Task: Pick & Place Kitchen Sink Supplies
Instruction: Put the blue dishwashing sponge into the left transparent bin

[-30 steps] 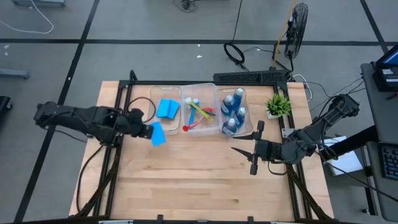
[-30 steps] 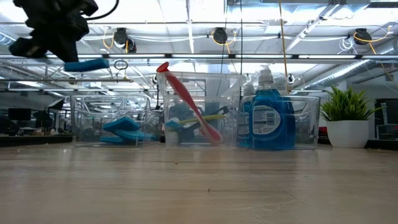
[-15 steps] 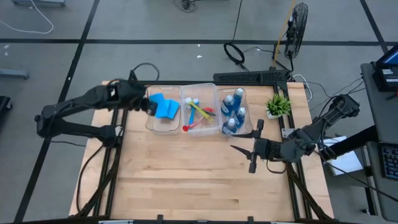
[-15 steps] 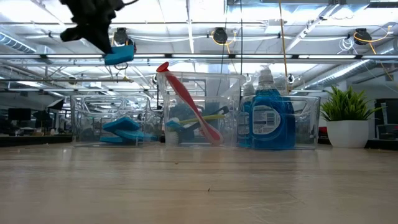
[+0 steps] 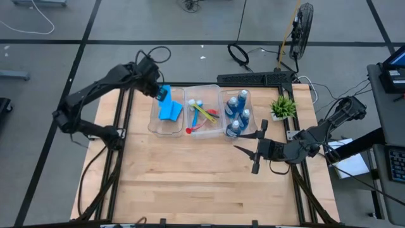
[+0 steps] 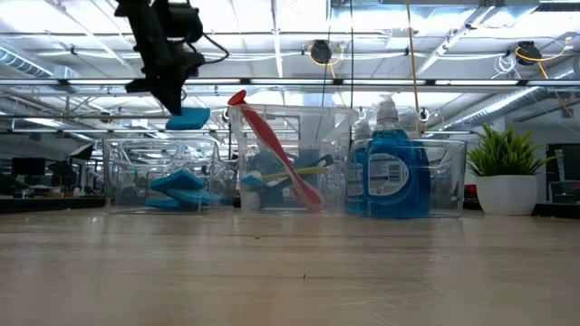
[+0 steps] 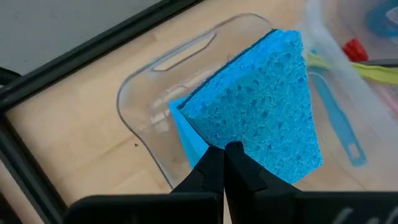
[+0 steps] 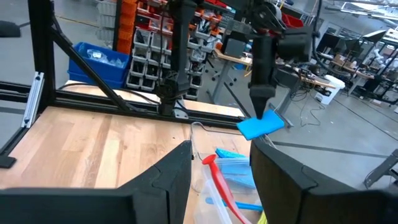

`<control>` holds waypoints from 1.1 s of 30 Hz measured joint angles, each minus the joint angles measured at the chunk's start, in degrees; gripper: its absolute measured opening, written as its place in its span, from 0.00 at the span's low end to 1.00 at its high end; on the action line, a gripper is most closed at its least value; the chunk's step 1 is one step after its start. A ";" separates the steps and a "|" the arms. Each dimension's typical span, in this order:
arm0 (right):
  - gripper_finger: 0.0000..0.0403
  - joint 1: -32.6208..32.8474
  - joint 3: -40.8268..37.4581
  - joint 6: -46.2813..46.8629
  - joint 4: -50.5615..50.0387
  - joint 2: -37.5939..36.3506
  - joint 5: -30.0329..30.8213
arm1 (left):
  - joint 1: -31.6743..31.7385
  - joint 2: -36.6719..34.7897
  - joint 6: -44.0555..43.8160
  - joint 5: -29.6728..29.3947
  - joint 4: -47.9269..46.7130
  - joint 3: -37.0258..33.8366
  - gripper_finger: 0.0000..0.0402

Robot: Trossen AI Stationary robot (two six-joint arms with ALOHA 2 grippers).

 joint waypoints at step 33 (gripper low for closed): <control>0.38 -0.04 0.00 -0.06 -0.03 0.00 0.17 | 1.75 7.20 -3.12 8.00 13.43 -15.30 0.01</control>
